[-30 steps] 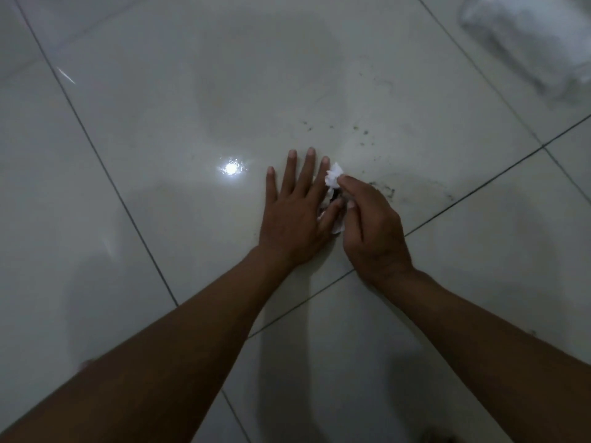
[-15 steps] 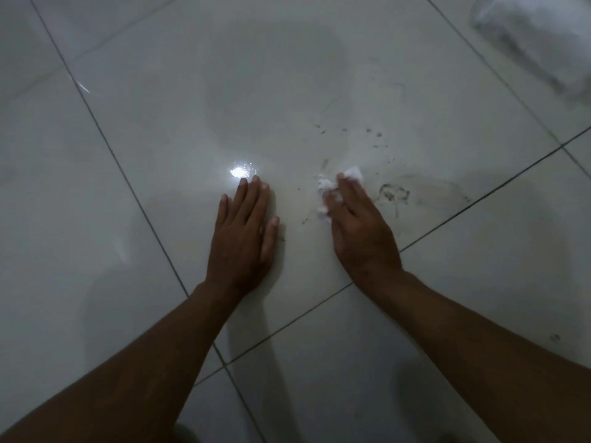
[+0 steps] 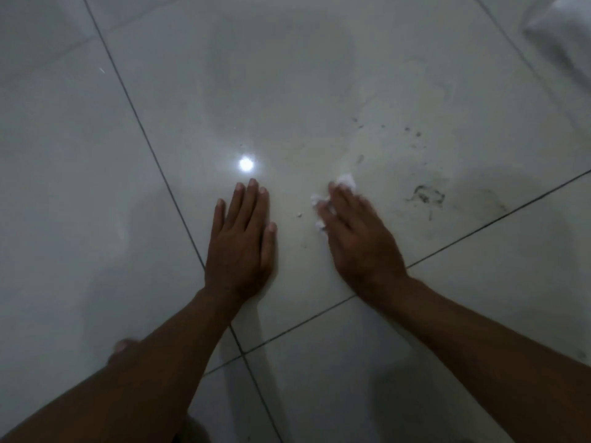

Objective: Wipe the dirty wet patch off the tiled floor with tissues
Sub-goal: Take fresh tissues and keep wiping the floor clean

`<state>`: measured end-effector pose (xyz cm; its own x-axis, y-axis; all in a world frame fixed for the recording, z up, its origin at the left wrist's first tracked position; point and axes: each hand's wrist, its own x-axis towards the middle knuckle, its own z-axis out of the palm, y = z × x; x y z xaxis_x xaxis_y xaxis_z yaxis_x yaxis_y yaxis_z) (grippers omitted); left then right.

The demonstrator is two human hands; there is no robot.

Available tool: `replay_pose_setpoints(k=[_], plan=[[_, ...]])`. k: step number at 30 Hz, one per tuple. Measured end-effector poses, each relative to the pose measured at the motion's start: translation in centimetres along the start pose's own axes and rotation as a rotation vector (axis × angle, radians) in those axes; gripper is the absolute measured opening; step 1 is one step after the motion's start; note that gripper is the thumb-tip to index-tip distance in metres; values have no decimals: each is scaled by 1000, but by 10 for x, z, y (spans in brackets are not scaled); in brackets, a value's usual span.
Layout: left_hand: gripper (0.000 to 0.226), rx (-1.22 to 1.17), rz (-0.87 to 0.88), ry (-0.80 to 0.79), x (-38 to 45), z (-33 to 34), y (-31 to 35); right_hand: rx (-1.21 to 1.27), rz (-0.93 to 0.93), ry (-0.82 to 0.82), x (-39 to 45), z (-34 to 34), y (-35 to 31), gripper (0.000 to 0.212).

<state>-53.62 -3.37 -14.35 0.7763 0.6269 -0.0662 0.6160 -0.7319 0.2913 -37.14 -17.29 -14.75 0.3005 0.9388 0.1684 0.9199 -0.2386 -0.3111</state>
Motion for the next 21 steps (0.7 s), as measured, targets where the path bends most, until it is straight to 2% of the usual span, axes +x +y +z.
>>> replay_pose_setpoints(k=[3,5,6,9,11,13,17,19,21], plan=[[59,-15,-4,5,-1,-1,-1,31,194,40,32,7,-1,44],[58,-26,-6,8,-1,-1,-1,69,238,51,43,13,-17,46],[58,-29,-5,14,-1,-1,-1,87,195,41,41,15,-27,47],[57,-29,6,30,-1,1,-1,153,-118,-62,6,12,-44,48],[57,-28,9,45,-1,1,-2,192,-210,-75,-12,4,-36,45],[57,-29,5,50,0,2,-2,197,-131,-16,-11,1,-20,41],[56,-48,4,60,0,2,-2,156,171,51,24,4,-14,45],[55,-69,3,56,0,1,-2,142,177,23,34,9,-29,46],[55,-107,0,60,0,1,-4,156,36,-13,27,14,-46,41]])
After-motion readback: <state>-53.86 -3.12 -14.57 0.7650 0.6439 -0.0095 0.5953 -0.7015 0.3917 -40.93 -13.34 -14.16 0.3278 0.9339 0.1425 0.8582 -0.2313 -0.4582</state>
